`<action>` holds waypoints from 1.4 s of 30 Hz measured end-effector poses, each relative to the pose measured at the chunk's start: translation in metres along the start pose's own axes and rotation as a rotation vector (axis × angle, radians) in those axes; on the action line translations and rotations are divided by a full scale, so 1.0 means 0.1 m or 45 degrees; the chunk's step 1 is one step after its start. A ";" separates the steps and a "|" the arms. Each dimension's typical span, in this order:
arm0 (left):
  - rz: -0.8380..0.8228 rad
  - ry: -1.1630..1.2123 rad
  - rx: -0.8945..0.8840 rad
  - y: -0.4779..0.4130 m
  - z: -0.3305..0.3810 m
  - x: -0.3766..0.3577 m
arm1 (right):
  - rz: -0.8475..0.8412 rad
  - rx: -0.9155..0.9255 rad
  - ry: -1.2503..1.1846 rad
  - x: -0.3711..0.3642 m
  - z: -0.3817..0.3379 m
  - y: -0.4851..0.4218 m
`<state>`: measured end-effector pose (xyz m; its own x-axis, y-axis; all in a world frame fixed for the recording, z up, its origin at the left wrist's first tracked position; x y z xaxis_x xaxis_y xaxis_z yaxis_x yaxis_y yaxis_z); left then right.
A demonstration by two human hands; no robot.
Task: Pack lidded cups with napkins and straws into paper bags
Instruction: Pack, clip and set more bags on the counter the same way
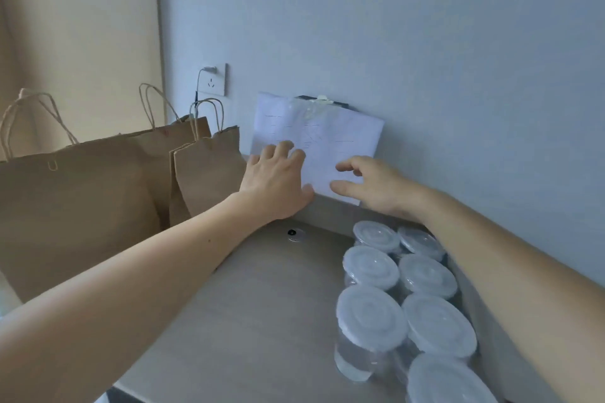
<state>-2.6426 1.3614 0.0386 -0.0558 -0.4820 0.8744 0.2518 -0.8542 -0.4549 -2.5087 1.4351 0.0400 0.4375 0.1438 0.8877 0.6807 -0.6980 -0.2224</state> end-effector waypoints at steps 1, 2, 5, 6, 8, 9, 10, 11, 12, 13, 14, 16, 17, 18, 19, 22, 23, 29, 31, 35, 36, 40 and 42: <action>-0.012 0.023 -0.031 0.03 0.26 0.02 | 0.028 -0.011 0.027 0.16 0.08 0.25; -0.021 0.044 -0.068 0.07 0.54 0.04 | 0.059 -0.025 0.053 0.32 0.17 0.51; -0.082 0.117 -0.168 0.31 1.45 0.04 | 0.132 -0.109 0.110 0.74 0.55 1.35; -0.117 0.131 -0.200 0.42 1.76 0.02 | 0.147 -0.154 0.121 0.87 0.70 1.64; -0.179 0.133 -0.278 0.64 2.34 -0.05 | 0.167 -0.251 0.129 1.07 1.04 2.23; -0.200 0.138 -0.312 0.76 2.61 -0.09 | 0.172 -0.299 0.127 1.15 1.21 2.52; -0.220 0.148 -0.338 0.88 2.87 -0.13 | 0.177 -0.347 0.113 1.22 1.38 2.81; -0.241 0.159 -0.360 0.99 3.11 -0.17 | 0.186 -0.392 0.088 1.27 1.53 3.08; -0.265 0.166 -0.380 1.11 3.35 -0.23 | 0.195 -0.431 0.068 1.32 1.67 3.33; -0.293 0.166 -0.402 1.22 3.57 -0.29 | 0.198 -0.467 0.058 1.35 1.81 3.57; -0.327 0.161 -0.427 1.33 3.79 -0.36 | 0.197 -0.502 0.052 1.37 1.95 3.78; -0.400 0.154 -0.487 1.54 4.19 -0.53 | 0.200 -0.573 0.028 1.38 2.21 4.18; -0.428 0.157 -0.516 1.64 4.38 -0.62 | 0.206 -0.604 0.006 1.38 2.34 4.36; -0.455 0.159 -0.542 1.73 4.55 -0.70 | 0.212 -0.636 -0.023 1.37 2.46 4.52; -0.485 0.159 -0.567 1.82 4.71 -0.79 | 0.217 -0.668 -0.052 1.35 2.59 4.68; -0.582 0.154 -0.637 2.05 5.12 -1.11 | 0.227 -0.753 -0.118 1.27 2.95 5.07; -0.611 0.155 -0.655 2.10 5.25 -1.22 | 0.227 -0.782 -0.135 1.23 3.07 5.18; -0.768 0.210 -0.752 2.29 5.97 -1.94 | 0.225 -0.976 -0.224 1.05 3.76 5.70; -0.830 0.245 -0.777 2.33 6.22 -2.19 | 0.205 -1.040 -0.225 1.01 3.98 5.86; -0.916 0.323 -0.803 2.42 6.68 -2.66 | 0.161 -1.176 -0.160 0.96 4.43 6.24; -0.948 0.340 -0.808 2.47 6.77 -2.77 | 0.144 -1.216 -0.147 0.94 4.52 6.35; -1.035 0.359 -0.828 2.61 7.09 -3.14 | 0.143 -1.375 -0.115 0.90 4.95 6.77; -1.066 0.366 -0.814 2.65 7.22 -3.27 | 0.141 -1.437 -0.121 0.89 5.17 6.97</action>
<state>-1.8604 1.4334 -0.2458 -0.2200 0.3428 0.9133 -0.5150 -0.8359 0.1897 -1.6915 1.3242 -0.2447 0.5379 0.0609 0.8408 -0.2612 -0.9362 0.2350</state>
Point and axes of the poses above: each hand's wrist, its own y-axis away from the middle knuckle, its own x-axis out of the back of the hand, z = x × y, the point moved 10 cm from there along -y, towards the middle knuckle, and after that the axes turned 4 degrees about x, right-handed, at the moved point
